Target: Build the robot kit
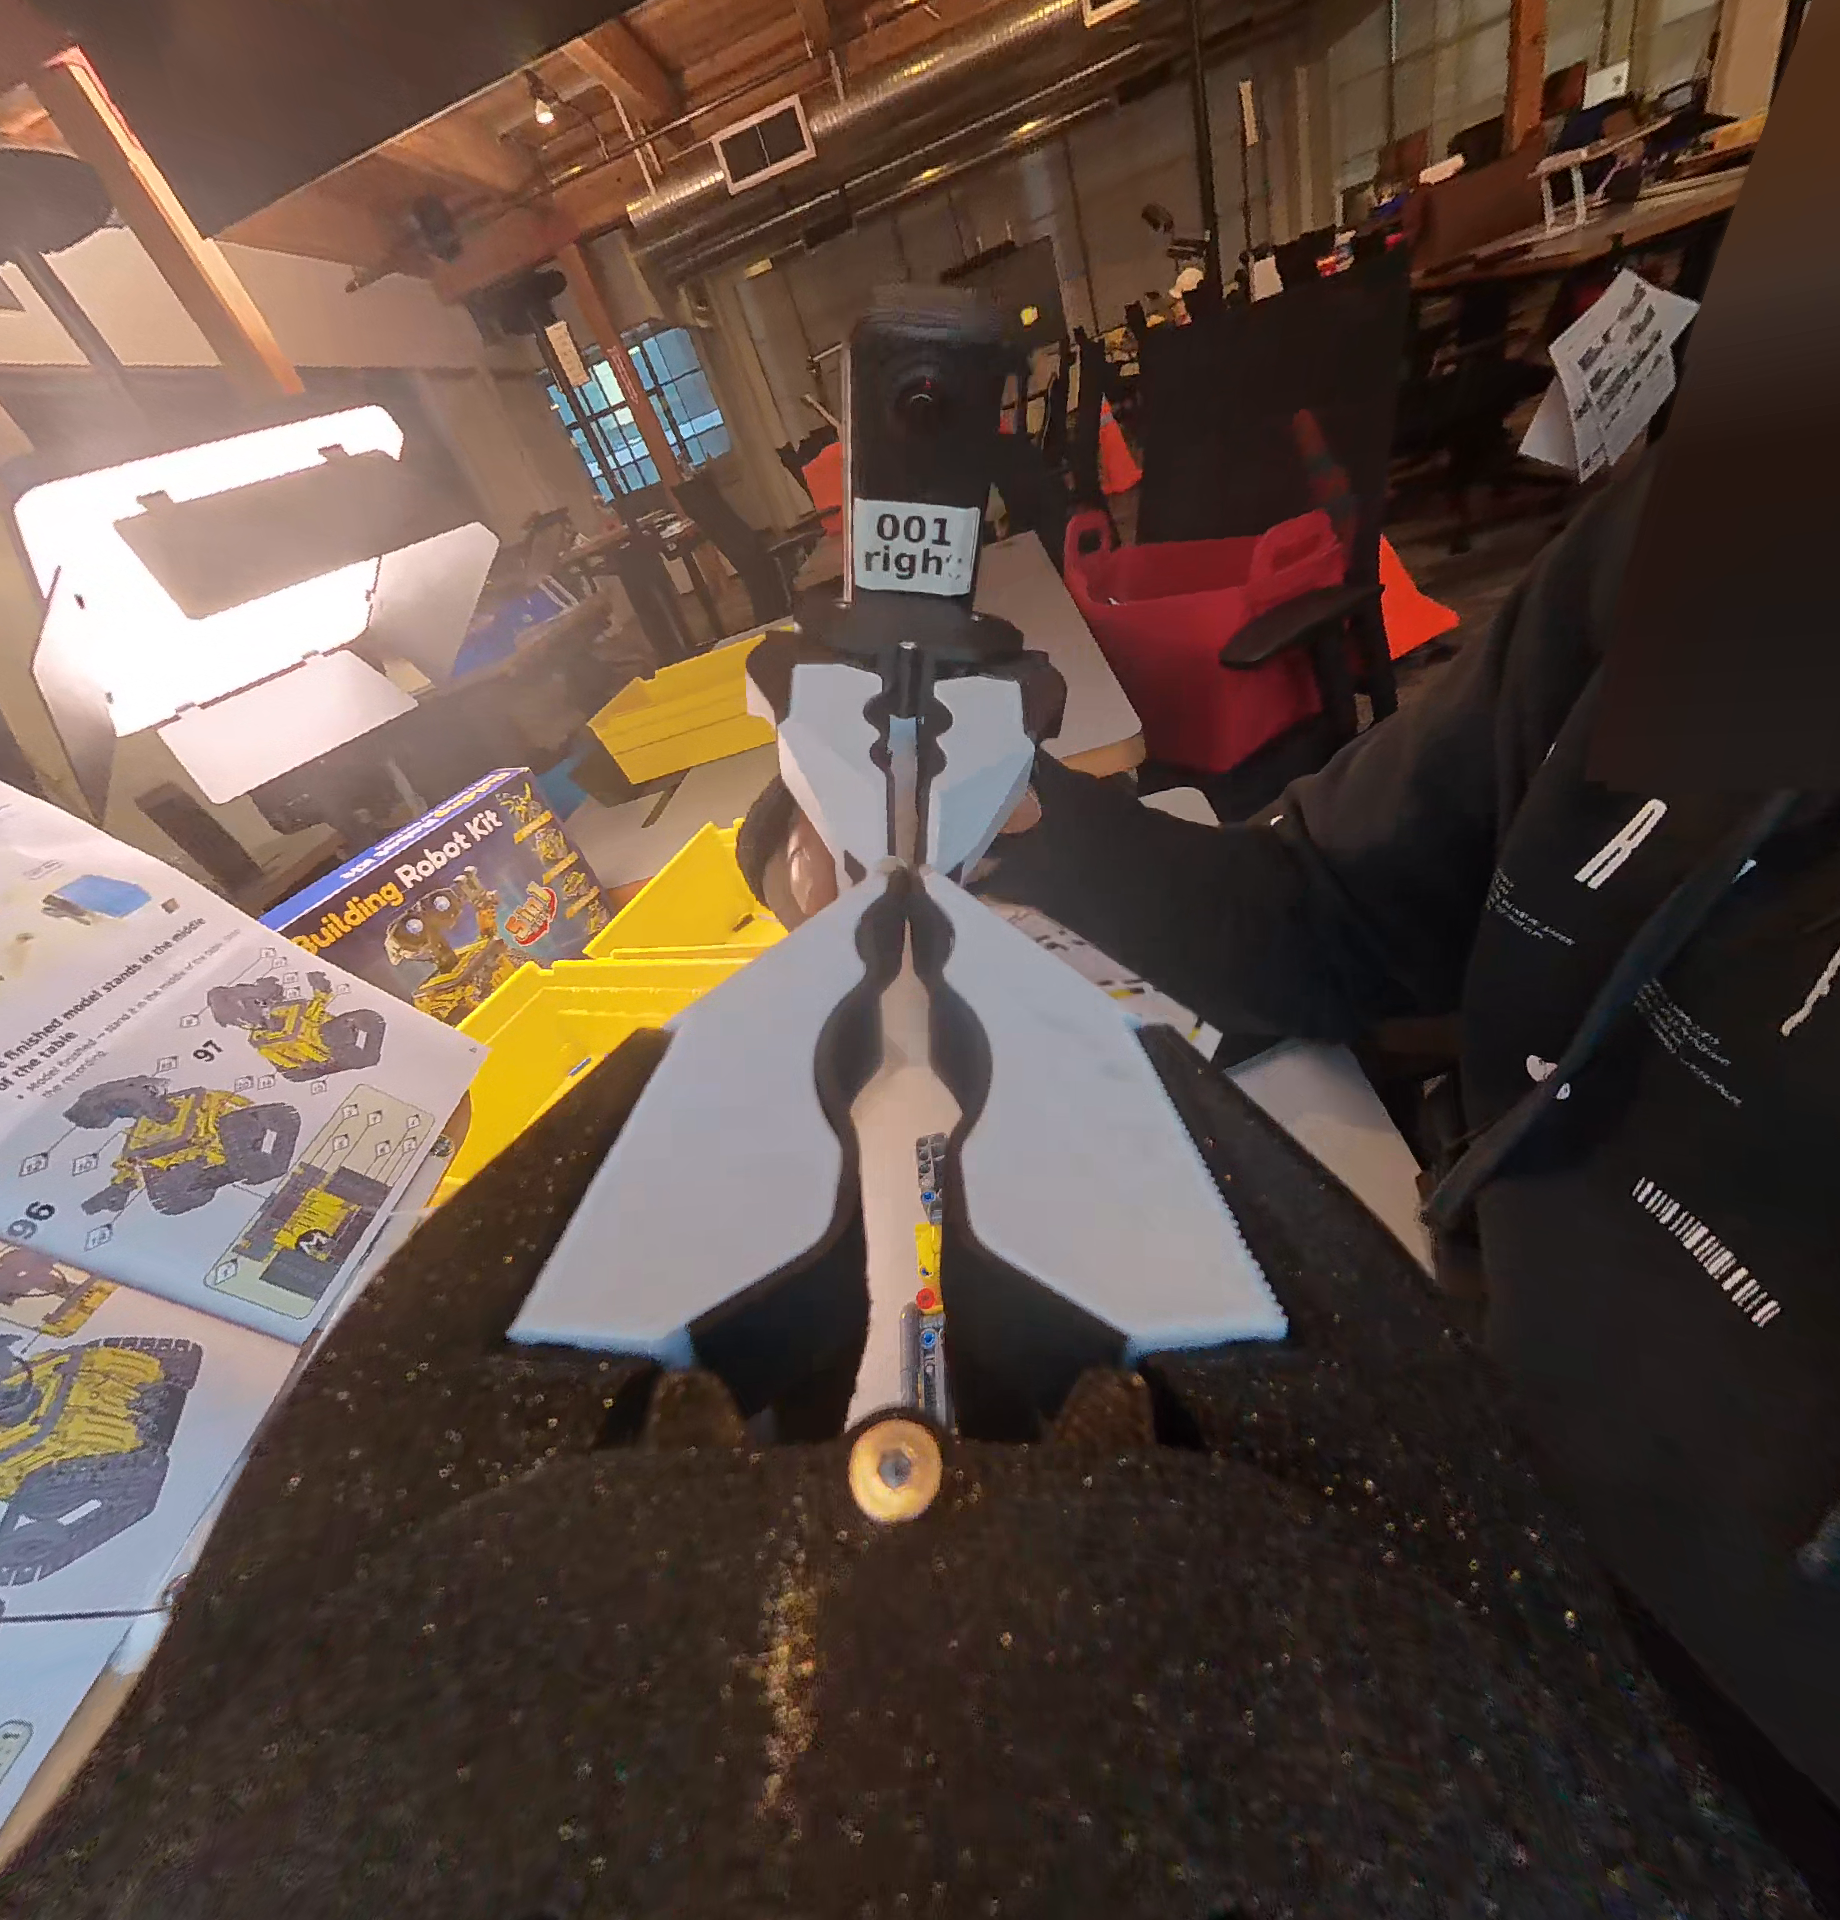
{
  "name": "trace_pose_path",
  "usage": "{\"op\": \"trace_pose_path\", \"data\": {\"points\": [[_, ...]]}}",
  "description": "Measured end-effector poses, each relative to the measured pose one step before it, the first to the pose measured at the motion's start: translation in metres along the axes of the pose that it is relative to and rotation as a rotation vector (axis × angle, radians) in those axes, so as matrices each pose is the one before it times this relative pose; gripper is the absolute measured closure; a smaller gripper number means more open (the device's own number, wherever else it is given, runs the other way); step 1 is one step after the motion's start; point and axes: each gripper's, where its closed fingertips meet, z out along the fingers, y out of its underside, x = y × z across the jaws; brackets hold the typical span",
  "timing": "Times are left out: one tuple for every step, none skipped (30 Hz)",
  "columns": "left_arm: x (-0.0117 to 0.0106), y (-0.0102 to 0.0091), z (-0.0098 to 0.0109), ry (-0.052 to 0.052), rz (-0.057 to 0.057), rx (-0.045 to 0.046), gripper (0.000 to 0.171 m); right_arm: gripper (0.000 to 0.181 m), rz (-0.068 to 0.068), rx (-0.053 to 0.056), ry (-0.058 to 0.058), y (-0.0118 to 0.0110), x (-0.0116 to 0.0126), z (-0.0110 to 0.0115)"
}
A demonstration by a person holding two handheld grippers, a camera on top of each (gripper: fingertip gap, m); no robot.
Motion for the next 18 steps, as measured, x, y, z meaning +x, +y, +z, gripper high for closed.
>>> {"op": "trace_pose_path", "data": {"points": [[-0.00111,0.00148,-0.00031,-0.0148,0.0159,-0.01462,0.171,0.179,0.0194,0.0113,-0.0092,-0.00024,0.00058,-0.0003],[-0.00056,0.00136,-0.00011,-0.0119,0.0172,-0.01325,0.171,0.18,0.0162,0.0137,-0.0107,-0.00073,-0.00013,-0.00047],[-0.00034,0.00097,0.00008,-0.01,0.0166,-0.0097,0.171,0.18,0.0214,0.0171,-0.0132,-0.00134,-0.00043,-0.00049],[-0.00056,0.00064,0.00014,-0.0106,0.0145,-0.00754,0.171,0.18,0.0219,0.0105,-0.0086,-0.00051,0.00036,-0.00028],[-0.00041,0.00028,0.00018,-0.009,0.0127,-0.0061,0.171,0.18,0.0148,0.0067,-0.0047,0.00016,0.00072,-0.00022],[0.00009,0.00011,0.00002,-0.0053,0.0126,-0.004,0.171,0.18,0.0085,0.0079,-0.0054,-0.00007,0.00035,-0.00032],[-0.0001,0.00001,-0.00004,-0.0056,0.0138,-0.00239,0.171,0.181,0.0102,0.0073,-0.0069,-0.00014,-0.00004,-0.00018],[-0.00014,0.00028,0.00005,-0.0059,0.0128,-0.00279,0.171,0.181,0.0091,0.0044,-0.003,-0.00008,0.00046,-0.00014],[0.00017,0.00035,0.0,-0.0025,0.0115,-0.00165,0.171,0.181,0.0037,0.0005,-0.0029,0.00023,0.00007,-0.00024],[-0.0001,0.00026,0.00008,-0.003,0.0115,0.00133,0.171,0.181,-0.0019,-0.002,0.0007,0.00031,-0.00002,-0.00012],[-0.00062,0.00026,-0.00011,-0.0041,0.0094,0.00326,0.171,0.181,-0.0102,-0.0048,0.0073,0.00026,0.00029,-0.00009],[-0.0014,0.00007,-0.00035,-0.0081,0.0075,0.00617,0.171,0.181,-0.0186,-0.0088,0.0162,0.00037,0.0011,-0.00029],[-0.00207,-0.00059,-0.00103,-0.0096,0.0072,0.01233,0.171,0.179,-0.0351,-0.0135,0.0265,0.00031,0.00151,-0.00061],[-0.00143,-0.00119,-0.00148,-0.0049,0.0072,0.01756,0.171,0.171,-0.058,-0.0274,0.0217,0.00161,-0.00063,-0.00081],[-0.00079,-0.00067,-0.00134,-0.0008,0.0053,0.0137,0.171,0.159,-0.0648,-0.0433,0.0193,0.00333,-0.00182,-0.00014],[-0.00006,0.00054,-0.00062,0.0036,0.003,0.00581,0.171,0.155,-0.06,-0.0475,0.0312,0.00349,-0.00012,0.00044],[0.00101,0.00013,-0.0001,0.0073,0.0047,0.00766,0.171,0.154,-0.0536,-0.0339,0.0331,0.00139,0.00066,0.0007],[0.0018,-0.00104,-0.00012,0.0105,0.0074,0.01555,0.171,0.153,-0.0371,-0.0175,0.0199,-0.00039,-0.00067,0.00113]]}}
